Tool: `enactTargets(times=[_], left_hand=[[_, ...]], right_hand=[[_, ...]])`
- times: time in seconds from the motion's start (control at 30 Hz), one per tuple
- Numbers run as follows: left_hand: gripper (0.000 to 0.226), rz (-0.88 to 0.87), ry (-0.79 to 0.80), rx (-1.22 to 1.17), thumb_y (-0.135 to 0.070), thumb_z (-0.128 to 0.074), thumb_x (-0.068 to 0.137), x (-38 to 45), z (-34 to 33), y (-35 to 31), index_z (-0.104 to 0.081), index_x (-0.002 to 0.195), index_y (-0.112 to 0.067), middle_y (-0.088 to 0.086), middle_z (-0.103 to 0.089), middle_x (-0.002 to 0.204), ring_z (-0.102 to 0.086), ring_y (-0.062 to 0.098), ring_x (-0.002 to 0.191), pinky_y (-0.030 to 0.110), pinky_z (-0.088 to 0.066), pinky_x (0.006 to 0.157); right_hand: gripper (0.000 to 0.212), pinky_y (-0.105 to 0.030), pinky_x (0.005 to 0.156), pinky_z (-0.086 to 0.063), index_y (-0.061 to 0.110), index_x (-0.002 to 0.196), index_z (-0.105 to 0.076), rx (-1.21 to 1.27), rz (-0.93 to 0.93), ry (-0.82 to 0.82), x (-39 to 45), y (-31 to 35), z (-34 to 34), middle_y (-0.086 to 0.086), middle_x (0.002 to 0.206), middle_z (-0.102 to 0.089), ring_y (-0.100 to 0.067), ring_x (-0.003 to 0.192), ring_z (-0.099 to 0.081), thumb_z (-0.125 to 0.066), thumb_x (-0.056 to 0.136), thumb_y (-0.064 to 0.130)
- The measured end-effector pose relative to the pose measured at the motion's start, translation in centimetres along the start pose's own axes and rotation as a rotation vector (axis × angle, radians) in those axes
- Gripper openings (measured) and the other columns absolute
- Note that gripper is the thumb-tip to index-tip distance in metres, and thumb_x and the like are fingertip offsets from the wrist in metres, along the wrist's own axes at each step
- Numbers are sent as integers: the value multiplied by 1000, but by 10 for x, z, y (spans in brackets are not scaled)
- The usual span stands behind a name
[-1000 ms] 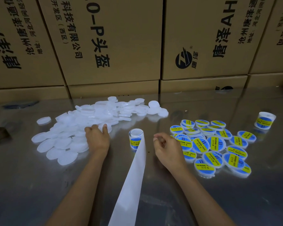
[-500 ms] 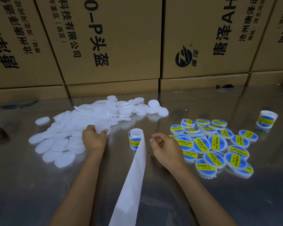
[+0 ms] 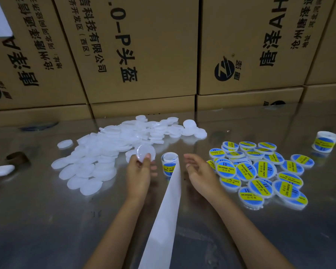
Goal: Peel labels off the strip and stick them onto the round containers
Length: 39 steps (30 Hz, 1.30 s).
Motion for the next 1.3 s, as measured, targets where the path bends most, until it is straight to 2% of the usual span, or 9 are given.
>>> enactTargets(times=[0.07,0.17,0.37,0.63,0.8,0.97,1.07,1.2,1.3], left_hand=[[17,64,64,-71,-18,-55,103,-11,-14,4,-61,110,-5,13,-73,98,-73,23,81,33,-60,65],[24,107,137,-114,-17,-53,103,-22,-30,6,-57,122,-1,18,-72,111,-73,34,96,39,-61,75],[28,153,155,-203,-16,-51,104,-31,-35,6,-55,128,-1,20,-66,123,-68,35,109,48,-56,94],[26,193,133,-212,-13,-51,104,-40,-40,6,-58,124,0,24,-67,120,-65,42,112,57,-52,98],[23,216,97,-235,-16,-53,103,-43,-36,9,-60,120,-3,27,-68,116,-65,45,109,60,-50,99],[15,254,114,-252,-18,-54,102,-43,-38,13,-64,111,-11,20,-72,104,-68,29,83,36,-57,71],[18,232,127,-226,-17,-55,101,-42,-39,11,-64,113,-7,16,-73,101,-69,24,81,25,-57,61],[14,220,113,-201,-12,-56,101,-42,-37,5,-64,108,-3,26,-69,111,-66,36,98,50,-54,91],[18,175,84,-224,-11,-55,101,-41,-32,-1,-63,112,2,30,-67,114,-65,38,95,47,-52,87]], right_hand=[[46,-2,94,-37,19,143,-47,81,-14,115,-3,0,-15,10,138,-52,-3,126,-49,-43,100,4],[50,-25,113,-35,16,149,-39,144,-29,165,-4,-1,-22,4,147,-48,-6,135,-44,-41,101,3],[39,-9,85,-44,19,137,-53,135,-44,7,-2,-5,-5,0,120,-66,-5,105,-60,-49,100,9],[28,-6,74,-45,4,117,-65,43,29,-23,-10,10,-4,-17,107,-65,-11,81,-58,-57,91,-4],[22,-6,72,-45,3,108,-64,104,23,-21,-13,12,-5,-5,97,-64,-11,82,-57,-66,87,-4],[28,-6,71,-47,15,107,-59,170,-1,-4,-14,11,-6,5,95,-63,0,82,-59,-67,87,-3],[29,-4,70,-46,16,109,-61,144,-21,4,-12,6,-7,11,91,-64,7,78,-59,-68,87,0],[25,-9,67,-48,18,97,-63,133,-27,-48,-11,3,-3,7,83,-64,2,70,-58,-72,82,0],[25,-16,71,-50,22,90,-62,114,-18,-69,-11,3,-2,1,83,-66,-8,72,-57,-75,81,3]])
Point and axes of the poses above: each hand's wrist, its own x-axis towards the middle knuckle, its own z-axis out of the back of the hand, y = z × x, the point moved 10 cm from there along x, towards the middle knuckle
